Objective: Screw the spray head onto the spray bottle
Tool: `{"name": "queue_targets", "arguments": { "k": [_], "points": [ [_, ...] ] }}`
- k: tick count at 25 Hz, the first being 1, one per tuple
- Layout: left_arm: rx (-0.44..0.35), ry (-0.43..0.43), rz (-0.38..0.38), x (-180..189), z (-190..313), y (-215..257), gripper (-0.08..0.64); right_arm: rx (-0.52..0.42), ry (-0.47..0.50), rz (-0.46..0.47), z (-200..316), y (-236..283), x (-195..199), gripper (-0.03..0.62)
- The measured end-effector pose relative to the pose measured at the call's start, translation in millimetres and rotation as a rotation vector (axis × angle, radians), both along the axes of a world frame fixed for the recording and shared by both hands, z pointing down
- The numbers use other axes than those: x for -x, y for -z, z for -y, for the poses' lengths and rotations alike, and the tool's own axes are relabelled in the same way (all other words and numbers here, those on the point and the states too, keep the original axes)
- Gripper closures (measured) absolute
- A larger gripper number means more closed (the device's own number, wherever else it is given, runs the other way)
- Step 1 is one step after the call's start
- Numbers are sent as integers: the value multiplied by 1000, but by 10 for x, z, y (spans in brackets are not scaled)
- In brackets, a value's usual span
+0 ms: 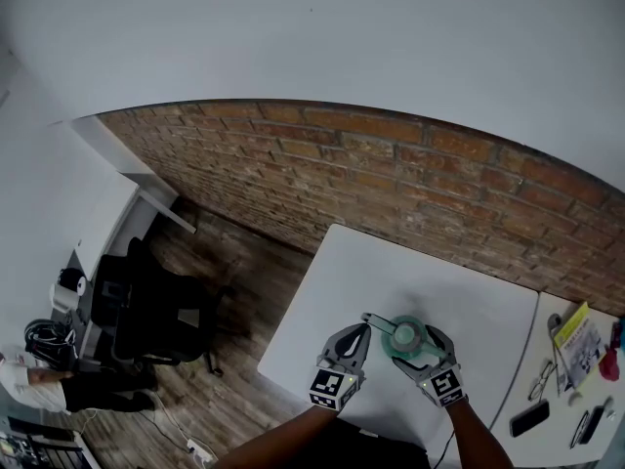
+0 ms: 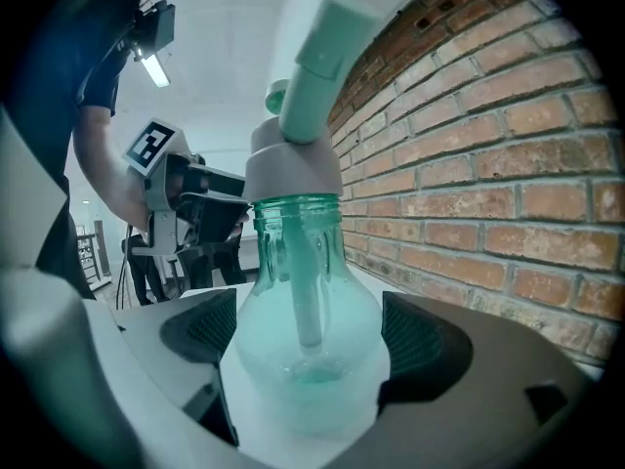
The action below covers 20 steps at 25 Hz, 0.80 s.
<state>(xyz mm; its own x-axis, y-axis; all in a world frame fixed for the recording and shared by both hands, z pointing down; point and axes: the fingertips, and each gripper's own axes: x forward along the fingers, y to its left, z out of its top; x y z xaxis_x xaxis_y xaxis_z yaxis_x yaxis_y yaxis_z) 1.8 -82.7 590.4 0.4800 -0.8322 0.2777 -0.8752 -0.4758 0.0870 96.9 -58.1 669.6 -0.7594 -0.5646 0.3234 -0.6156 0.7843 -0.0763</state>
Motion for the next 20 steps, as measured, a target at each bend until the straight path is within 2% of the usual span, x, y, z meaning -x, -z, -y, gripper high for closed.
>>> {"name": "queue_targets", "arguments": {
  "k": [4, 13, 17, 20],
  "points": [
    [12, -46, -1, -152, 98, -18, 549, 1, -1, 12, -15, -58, 0, 124],
    [26, -93, -4, -429, 258, -78, 555, -7, 18, 5, -1, -50, 60, 124],
    [43, -101, 1, -407, 291, -125, 557, -3, 16, 12, -8, -54, 66, 124],
    [38, -57, -6, -253, 137, -75, 557, 1, 15, 18, -10, -56, 85, 124]
  ]
}}
